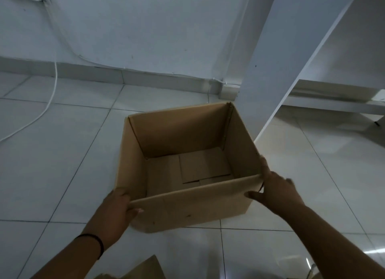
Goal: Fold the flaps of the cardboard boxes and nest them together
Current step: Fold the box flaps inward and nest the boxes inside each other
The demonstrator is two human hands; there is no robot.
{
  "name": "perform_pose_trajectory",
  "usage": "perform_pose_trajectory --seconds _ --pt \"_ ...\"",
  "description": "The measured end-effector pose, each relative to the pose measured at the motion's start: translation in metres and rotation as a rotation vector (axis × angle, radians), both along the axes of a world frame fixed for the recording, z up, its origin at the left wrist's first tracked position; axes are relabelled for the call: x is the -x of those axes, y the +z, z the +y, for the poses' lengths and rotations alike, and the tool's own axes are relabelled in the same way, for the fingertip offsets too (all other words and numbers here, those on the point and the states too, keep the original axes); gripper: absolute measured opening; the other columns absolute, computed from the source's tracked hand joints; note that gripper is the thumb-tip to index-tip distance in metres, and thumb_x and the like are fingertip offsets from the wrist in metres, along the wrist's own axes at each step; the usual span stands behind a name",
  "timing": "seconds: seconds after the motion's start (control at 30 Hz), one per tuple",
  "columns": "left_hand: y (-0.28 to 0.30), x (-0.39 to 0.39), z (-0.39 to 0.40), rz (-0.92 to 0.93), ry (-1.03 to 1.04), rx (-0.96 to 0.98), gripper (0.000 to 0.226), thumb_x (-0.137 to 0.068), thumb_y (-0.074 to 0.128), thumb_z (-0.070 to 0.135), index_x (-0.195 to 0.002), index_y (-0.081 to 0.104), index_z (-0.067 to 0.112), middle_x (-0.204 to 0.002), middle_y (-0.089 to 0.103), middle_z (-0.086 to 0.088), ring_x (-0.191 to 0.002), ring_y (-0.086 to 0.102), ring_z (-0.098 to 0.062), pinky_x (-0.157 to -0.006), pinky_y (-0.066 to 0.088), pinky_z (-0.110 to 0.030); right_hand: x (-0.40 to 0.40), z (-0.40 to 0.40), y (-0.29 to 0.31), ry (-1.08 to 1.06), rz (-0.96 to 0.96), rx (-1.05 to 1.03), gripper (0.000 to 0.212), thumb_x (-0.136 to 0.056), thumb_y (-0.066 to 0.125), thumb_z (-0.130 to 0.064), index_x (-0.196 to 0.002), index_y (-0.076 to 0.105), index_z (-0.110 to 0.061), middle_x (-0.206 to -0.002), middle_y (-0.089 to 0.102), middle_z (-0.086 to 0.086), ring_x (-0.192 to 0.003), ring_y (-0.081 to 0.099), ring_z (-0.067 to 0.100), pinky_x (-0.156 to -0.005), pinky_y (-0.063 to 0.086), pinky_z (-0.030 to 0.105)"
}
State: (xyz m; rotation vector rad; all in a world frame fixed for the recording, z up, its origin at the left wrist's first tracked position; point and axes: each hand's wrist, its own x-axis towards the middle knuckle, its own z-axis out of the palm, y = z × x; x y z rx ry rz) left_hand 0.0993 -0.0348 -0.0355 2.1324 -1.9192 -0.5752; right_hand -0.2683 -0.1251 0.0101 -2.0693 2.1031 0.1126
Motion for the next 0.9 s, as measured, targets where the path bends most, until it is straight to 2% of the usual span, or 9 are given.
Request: perform_pose_trajectory --seconds 0.1,0.13,0.17,0.23,0.3,0.37,0.57,0.77,0.9 --pt "0.001 -0.008 -0.014 -0.02 -0.041 0.039 0.025 -0.084 0.066 0.031 -0.087 0.059 0.007 -0.116 0.045 -0.003 -0.096 0.053 -0.023 -0.077 0.042 -0.029 -0.02 0.006 -0.011 -0.094 -0.23 -0.059 0.103 -0.072 0.073 -0.047 -0.147 0.011 -0.017 -0.12 0.056 0.015 -0.104 0.058 0.03 -0.091 0.051 0.045" --pt "0.001 -0.01 -0.017 -0.006 -0.039 0.043 0.03 -0.083 0.067 0.029 -0.101 0.059 0.007 -0.137 0.038 -0.008 -0.11 0.053 -0.026 -0.087 0.045 -0.031 -0.026 0.008 -0.014 -0.129 -0.273 -0.067 0.102 -0.071 0.075 -0.045 -0.147 0.014 -0.014 -0.123 0.053 0.016 -0.107 0.056 0.031 -0.093 0.051 0.046" --pt "0.0 -0.012 -0.02 0.025 -0.029 0.041 0.045 -0.082 0.068 0.028 -0.121 0.053 0.009 -0.155 0.018 -0.006 -0.125 0.047 -0.028 -0.098 0.044 -0.034 -0.031 0.01 -0.016 -0.162 -0.301 -0.068 0.103 -0.07 0.076 -0.044 -0.146 0.014 -0.012 -0.126 0.049 0.016 -0.11 0.055 0.032 -0.094 0.05 0.045" --pt "-0.002 -0.021 -0.024 0.097 -0.007 0.025 0.084 -0.081 0.069 0.026 -0.148 0.019 0.02 -0.159 -0.019 0.001 -0.139 0.032 -0.027 -0.108 0.039 -0.037 -0.039 0.013 -0.018 -0.188 -0.301 -0.072 0.105 -0.071 0.074 -0.046 -0.147 0.011 -0.01 -0.13 0.045 0.016 -0.114 0.053 0.032 -0.095 0.05 0.042" --pt "-0.002 -0.033 -0.029 0.128 0.021 0.006 0.104 -0.079 0.071 0.026 -0.148 -0.008 0.024 -0.155 -0.03 0.002 -0.142 0.026 -0.027 -0.108 0.036 -0.037 -0.046 0.016 -0.02 -0.19 -0.272 -0.082 0.105 -0.073 0.071 -0.049 -0.147 0.009 -0.008 -0.132 0.045 0.017 -0.114 0.054 0.032 -0.094 0.049 0.04" --pt "0.0 -0.043 -0.038 0.122 0.04 -0.025 0.108 -0.078 0.072 0.028 -0.148 -0.011 0.023 -0.158 -0.023 -0.001 -0.144 0.02 -0.027 -0.111 0.031 -0.037 -0.054 0.02 -0.022 -0.203 -0.253 -0.079 0.103 -0.075 0.069 -0.05 -0.147 0.008 -0.008 -0.132 0.045 0.017 -0.113 0.055 0.031 -0.093 0.05 0.039" --pt "0.003 -0.054 -0.056 0.106 0.078 -0.124 0.098 -0.078 0.071 0.034 -0.149 0.006 0.019 -0.16 -0.003 -0.009 -0.143 0.022 -0.029 -0.113 0.027 -0.039 -0.067 0.019 -0.03 -0.236 -0.269 -0.039 0.1 -0.08 0.066 -0.048 -0.148 0.004 -0.007 -0.136 0.042 0.017 -0.113 0.056 0.031 -0.092 0.05 0.038" --pt "0.003 -0.04 -0.057 0.055 0.096 -0.069 0.088 -0.08 0.069 0.034 -0.146 0.015 0.013 -0.15 0.019 -0.017 -0.128 0.042 -0.033 -0.104 0.039 -0.038 -0.061 -0.003 -0.028 -0.221 -0.28 -0.049 0.104 -0.078 0.068 -0.047 -0.148 0.002 -0.009 -0.137 0.041 0.019 -0.116 0.054 0.034 -0.095 0.048 0.042" --pt "0.006 -0.039 -0.06 0.048 0.081 -0.082 0.085 -0.08 0.069 0.034 -0.145 0.016 0.015 -0.147 0.02 -0.017 -0.124 0.045 -0.033 -0.101 0.04 -0.037 -0.06 -0.006 -0.031 -0.221 -0.274 -0.051 0.105 -0.077 0.069 -0.048 -0.148 0.001 -0.011 -0.136 0.042 0.019 -0.115 0.055 0.035 -0.094 0.049 0.043"
